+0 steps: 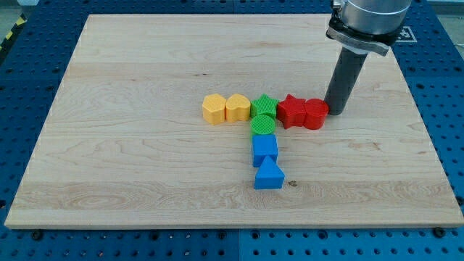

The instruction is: Point at the blue cube

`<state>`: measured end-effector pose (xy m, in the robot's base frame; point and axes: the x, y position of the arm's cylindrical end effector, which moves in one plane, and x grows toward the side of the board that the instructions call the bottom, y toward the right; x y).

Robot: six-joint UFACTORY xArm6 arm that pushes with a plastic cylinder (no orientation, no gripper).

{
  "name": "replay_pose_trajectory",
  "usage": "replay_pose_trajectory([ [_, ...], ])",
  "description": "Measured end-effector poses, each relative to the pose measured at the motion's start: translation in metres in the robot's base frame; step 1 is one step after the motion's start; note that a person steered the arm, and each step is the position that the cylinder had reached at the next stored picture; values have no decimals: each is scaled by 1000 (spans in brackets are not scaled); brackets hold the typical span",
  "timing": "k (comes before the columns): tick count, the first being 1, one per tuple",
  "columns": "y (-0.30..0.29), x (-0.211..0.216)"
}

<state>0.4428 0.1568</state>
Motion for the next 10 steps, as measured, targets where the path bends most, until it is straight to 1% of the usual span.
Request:
replay_pose_trajectory([
  [2, 0, 0],
  [3, 10, -2],
  [4, 34, -2],
  [5, 53, 10],
  [6, 54, 39],
  [9, 55, 46],
  [10, 55, 78],
])
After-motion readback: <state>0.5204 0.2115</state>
